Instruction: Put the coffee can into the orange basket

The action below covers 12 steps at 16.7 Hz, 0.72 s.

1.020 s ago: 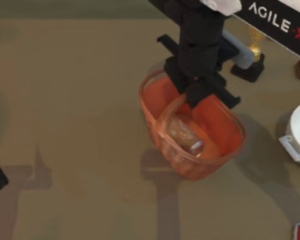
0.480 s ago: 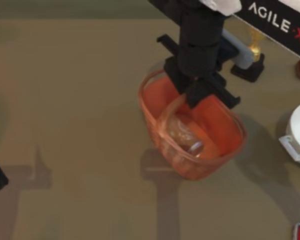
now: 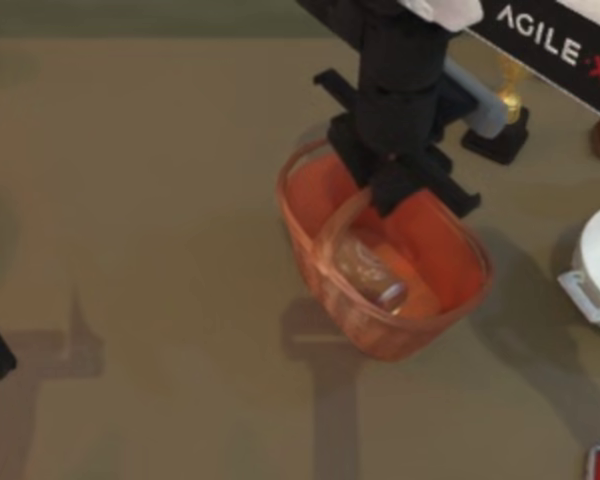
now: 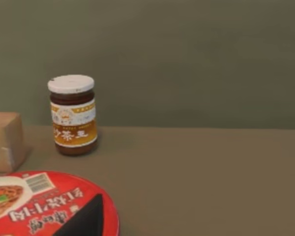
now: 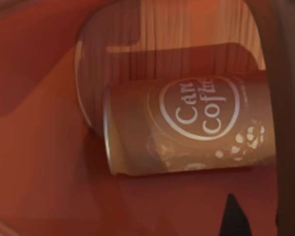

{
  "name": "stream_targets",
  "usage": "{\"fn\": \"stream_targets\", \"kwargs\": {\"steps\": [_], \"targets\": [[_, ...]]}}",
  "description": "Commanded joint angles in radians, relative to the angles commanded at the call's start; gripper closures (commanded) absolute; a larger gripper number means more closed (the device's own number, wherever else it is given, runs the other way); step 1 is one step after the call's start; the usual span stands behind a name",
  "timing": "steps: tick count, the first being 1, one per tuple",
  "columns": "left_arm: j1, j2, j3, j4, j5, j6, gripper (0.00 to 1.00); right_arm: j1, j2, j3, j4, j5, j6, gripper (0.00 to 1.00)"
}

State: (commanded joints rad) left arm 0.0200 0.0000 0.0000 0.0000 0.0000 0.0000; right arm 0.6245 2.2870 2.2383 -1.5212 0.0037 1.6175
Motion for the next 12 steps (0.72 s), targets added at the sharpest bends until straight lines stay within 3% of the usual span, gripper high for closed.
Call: {"fn": "stream_targets", "kwargs": {"steps": [7, 12], "targets": [[0.0, 0.0, 0.0, 0.0, 0.0, 0.0, 0.0, -0.002, 0.001, 0.003, -0.003, 0.0, 0.0, 1.0], [0.0, 0.0, 0.0, 0.0, 0.0, 0.0, 0.0, -0.019, 0.02, 0.161, -0.14, -0.001, -0.019, 1.0]]}}
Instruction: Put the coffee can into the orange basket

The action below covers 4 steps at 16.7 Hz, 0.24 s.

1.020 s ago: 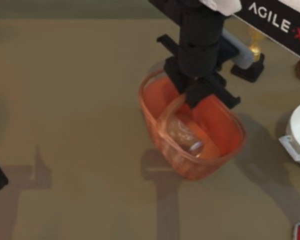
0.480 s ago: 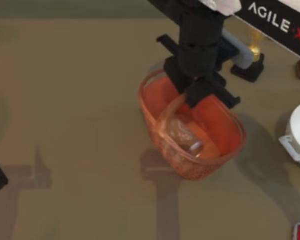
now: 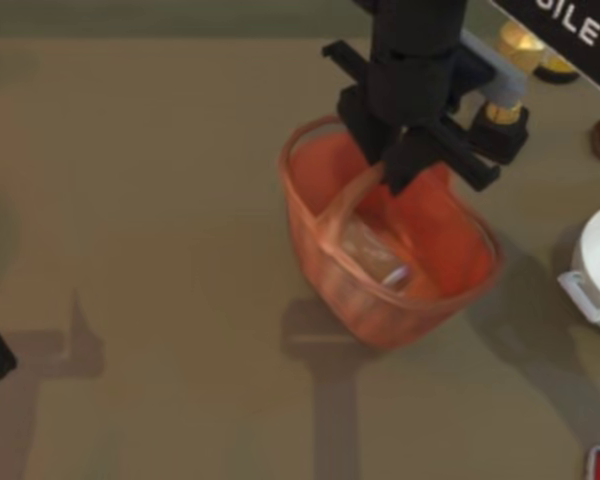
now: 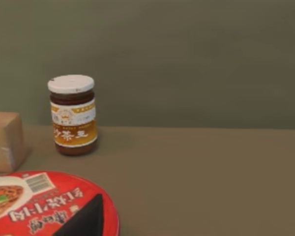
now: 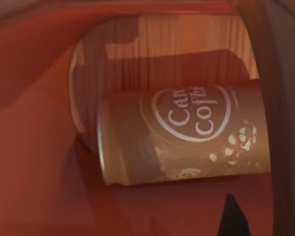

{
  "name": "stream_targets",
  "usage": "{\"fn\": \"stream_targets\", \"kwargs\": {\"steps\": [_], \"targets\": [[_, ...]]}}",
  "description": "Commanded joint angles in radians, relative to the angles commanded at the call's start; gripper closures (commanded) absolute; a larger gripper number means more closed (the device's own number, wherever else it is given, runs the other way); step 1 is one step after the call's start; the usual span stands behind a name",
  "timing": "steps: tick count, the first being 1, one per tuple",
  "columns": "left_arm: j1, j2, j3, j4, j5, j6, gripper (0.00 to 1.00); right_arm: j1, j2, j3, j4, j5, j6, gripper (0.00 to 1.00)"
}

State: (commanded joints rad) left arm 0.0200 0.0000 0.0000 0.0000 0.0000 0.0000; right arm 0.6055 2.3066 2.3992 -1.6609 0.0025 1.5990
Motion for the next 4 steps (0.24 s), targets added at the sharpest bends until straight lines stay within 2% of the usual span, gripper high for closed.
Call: {"fn": "stream_targets", "kwargs": {"steps": [4], "targets": [[0.0, 0.0, 0.0, 0.0, 0.0, 0.0, 0.0, -0.011, 0.008, 0.093, -0.088, 0.001, -0.019, 1.0]]}}
